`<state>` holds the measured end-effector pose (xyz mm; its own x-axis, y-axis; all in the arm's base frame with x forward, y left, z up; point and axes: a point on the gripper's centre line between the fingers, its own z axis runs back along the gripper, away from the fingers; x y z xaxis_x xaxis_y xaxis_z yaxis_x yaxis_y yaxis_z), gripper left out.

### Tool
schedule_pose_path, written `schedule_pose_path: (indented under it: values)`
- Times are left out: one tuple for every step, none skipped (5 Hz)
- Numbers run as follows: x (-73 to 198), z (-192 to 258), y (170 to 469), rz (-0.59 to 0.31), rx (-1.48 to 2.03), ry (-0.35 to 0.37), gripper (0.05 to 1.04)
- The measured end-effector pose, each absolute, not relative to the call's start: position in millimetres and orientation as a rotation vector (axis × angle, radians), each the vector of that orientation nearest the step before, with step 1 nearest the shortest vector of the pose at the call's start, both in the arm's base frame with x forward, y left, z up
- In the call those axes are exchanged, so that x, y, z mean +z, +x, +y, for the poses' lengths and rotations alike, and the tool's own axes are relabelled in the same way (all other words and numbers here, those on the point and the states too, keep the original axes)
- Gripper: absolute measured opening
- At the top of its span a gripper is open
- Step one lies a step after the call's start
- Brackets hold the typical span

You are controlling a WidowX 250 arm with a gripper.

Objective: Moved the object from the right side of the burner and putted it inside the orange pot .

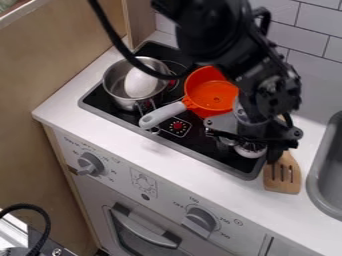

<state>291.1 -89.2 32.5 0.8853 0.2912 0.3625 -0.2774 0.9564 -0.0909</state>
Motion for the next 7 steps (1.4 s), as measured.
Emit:
schedule_pose_path:
  values:
    - [64,-86,296,-0.326,0.298,-0.061,0.823]
    - [89,-76,307,-0.269,0.295,-0.084,0.823]
    - [109,-61,322,-0.267,0.257,-0.095,0.823]
    - [107,-44,340,-0.271,0.207,-0.101,0.823]
    - [100,-30,347,-0.287,0.169,-0.104,0.823]
    - [89,-24,352,-0.329,0.15,-0.094,0.823]
    - [73,-22,349,-0.355,0.126,-0.078,0.823]
